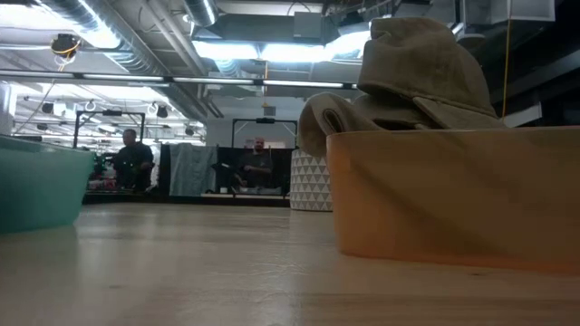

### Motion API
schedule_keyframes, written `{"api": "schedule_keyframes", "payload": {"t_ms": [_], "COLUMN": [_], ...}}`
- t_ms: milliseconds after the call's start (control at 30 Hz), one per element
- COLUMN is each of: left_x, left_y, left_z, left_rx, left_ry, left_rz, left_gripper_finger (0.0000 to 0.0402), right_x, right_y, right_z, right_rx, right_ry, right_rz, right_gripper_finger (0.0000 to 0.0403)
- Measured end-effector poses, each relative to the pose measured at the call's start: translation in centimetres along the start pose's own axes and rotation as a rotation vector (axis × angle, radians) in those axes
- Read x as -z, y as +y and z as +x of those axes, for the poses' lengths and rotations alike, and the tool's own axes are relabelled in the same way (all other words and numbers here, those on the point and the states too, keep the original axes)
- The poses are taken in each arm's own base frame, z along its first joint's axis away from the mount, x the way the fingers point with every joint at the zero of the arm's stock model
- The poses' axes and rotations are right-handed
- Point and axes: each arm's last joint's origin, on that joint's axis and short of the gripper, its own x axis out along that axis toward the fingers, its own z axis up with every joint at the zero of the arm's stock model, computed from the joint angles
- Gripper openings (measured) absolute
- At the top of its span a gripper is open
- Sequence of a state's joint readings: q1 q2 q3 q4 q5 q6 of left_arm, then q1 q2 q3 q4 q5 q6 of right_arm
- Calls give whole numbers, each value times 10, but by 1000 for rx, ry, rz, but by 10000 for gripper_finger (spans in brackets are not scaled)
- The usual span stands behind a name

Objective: Pick & Place hat
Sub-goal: Put the blue cap into the green bin, then return to Home Position

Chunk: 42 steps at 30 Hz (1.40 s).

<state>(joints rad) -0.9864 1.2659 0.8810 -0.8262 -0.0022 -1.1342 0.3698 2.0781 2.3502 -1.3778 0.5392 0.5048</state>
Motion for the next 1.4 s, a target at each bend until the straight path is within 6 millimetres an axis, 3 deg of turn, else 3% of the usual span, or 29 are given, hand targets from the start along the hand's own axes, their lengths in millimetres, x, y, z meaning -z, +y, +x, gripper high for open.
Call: {"api": "schedule_keyframes", "payload": {"t_ms": [233, 500, 700, 867, 1100, 1400], "left_x": [-5, -25, -29, -31, -36, -41], "left_y": [-11, -9, -2, -3, -13, -3], "left_z": [-14, -56, -82, -95, -101, -69], "left_rx": [84, 61, 32, 48, 108, 232], "left_ry": [34, -313, -561, -683, -772, -808], "left_rz": [50, 201, 282, 366, 464, 461], "left_gripper_finger": [10, 12, 9, 7, 12, 8], "right_x": [1, 4, 11, 22, 43, 69], "right_y": [-2, 1, 2, 16, 35, 65], "right_z": [1, -6, -29, -45, -53, -32], "right_rx": [10, 80, 134, 135, 190, 177], "right_ry": [10, -27, -93, -122, -163, -157], "right_rz": [-8, -63, -57, -80, -92, -81], "right_gripper_finger": [152, 152, 152, 152, 152, 152]}}
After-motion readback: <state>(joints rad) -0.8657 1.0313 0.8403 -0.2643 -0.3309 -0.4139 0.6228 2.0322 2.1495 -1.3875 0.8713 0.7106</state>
